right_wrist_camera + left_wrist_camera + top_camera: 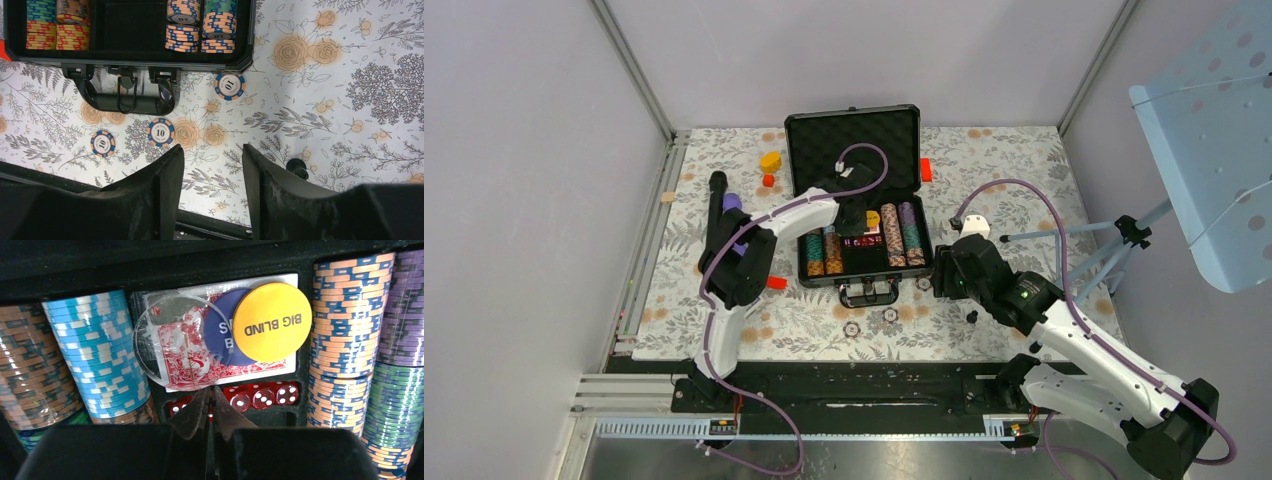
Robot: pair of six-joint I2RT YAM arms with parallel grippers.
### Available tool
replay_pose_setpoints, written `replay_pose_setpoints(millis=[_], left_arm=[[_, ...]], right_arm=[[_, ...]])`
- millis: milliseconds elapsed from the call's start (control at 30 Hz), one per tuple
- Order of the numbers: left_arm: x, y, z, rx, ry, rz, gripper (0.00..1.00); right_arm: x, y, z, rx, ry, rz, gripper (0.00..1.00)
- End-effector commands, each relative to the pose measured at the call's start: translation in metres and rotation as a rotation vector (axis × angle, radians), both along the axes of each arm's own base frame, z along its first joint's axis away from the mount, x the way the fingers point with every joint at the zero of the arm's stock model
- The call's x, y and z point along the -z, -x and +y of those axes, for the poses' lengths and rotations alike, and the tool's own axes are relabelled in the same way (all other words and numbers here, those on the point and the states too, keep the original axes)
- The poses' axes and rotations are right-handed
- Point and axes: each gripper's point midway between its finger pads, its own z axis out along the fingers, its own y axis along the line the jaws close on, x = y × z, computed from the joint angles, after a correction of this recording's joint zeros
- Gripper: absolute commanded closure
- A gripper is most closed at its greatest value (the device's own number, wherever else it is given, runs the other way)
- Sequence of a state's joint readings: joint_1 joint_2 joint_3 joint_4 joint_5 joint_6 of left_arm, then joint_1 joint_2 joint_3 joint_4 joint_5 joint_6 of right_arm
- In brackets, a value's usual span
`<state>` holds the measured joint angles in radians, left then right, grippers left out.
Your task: Pack up texas hold em set
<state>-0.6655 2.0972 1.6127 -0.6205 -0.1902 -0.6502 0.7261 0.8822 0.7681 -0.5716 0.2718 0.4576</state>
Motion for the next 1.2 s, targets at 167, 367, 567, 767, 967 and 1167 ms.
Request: replay_pose_setpoints(millis=[167,367,567,767,967,1167], left_arm=[[-0.017,-0.016,0.011,-0.009,-0.035,-0.061,0.95],[-0.042,-0.025,0.003,0.007,0.005,-0.115,0.94],[-0.072,-0.031,-0.001,0.011,0.041,-0.173,0.90],[-0.078,-0.023,-0.003,0.016,0.077,-0.172,0.90],[-0.064,-0.009,-0.008,0.027,0.088,-0.140,0.92],[-0.050,0.000,-0.012,0.033,0.093,-0.116,0.95]], right_arm=[[-0.003,-0.004,-0.003,0.019,0.006,-0.017,0.46],[-0.005,-0.003,-0.003,0.019,0.002,-0.022,0.46],[-0.004,-0.002,-0.004,0.017,-0.004,-0.021,0.46],[-0.005,-0.002,-0.003,0.018,-0.006,-0.019,0.46],[-0.004,-0.002,-0.003,0.020,-0.007,-0.017,0.45],[-0.004,-0.001,-0.003,0.019,-0.006,-0.016,0.45]])
